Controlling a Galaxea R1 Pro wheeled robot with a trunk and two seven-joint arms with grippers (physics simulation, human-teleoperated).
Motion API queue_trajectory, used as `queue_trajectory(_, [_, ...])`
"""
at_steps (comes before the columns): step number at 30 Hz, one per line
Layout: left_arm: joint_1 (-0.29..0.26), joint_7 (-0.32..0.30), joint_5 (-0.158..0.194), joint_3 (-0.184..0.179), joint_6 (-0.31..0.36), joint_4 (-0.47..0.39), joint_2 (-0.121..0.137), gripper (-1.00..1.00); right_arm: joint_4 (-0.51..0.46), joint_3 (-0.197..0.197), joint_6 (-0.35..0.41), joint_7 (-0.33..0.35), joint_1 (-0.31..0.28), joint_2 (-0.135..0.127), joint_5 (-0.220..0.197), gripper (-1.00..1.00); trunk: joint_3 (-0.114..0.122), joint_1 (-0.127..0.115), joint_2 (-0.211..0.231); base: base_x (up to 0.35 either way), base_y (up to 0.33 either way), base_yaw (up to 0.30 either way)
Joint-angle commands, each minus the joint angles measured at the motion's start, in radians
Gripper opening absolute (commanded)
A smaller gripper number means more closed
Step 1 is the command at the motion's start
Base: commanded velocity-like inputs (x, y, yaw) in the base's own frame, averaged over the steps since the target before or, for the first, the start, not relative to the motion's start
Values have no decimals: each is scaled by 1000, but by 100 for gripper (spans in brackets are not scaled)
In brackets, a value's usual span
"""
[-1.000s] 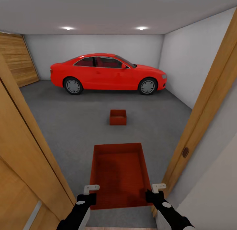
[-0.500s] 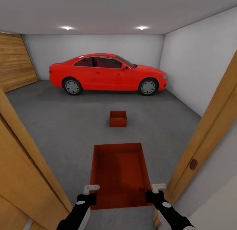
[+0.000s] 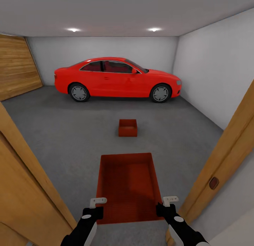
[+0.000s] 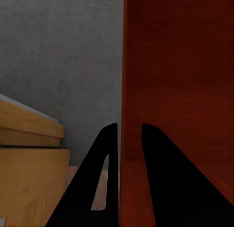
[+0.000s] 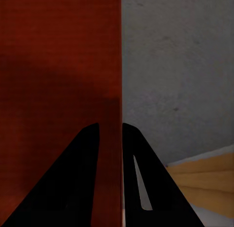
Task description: Move the two storage containers from the living room to the garage. In the garage, place one container on the floor and stack the other container on top of it (either order is fine).
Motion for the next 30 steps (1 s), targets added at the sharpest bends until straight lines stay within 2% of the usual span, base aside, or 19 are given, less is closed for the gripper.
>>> queue_trajectory(1, [-1,2,-20,3,7,-10,-1,-100,4,56,-4,11,0,-1,22,-100,-2,1,-2,0,0,20])
queue_trajectory(10, [0,2,-20,3,7,-10,-1,-100,4,56,-4,11,0,-1,22,-100,-2,1,-2,13,0,4])
queue_trajectory(24, [-1,2,-20,3,7,-10,-1,-100,4,56,-4,11,0,-1,21,-100,-2,1,-2,293,0,0])
queue_trajectory(30, [-1,2,-20,2,7,-10,-1,-100,4,56,-4,11,0,-1,21,-100,-2,1,-2,49,0,0])
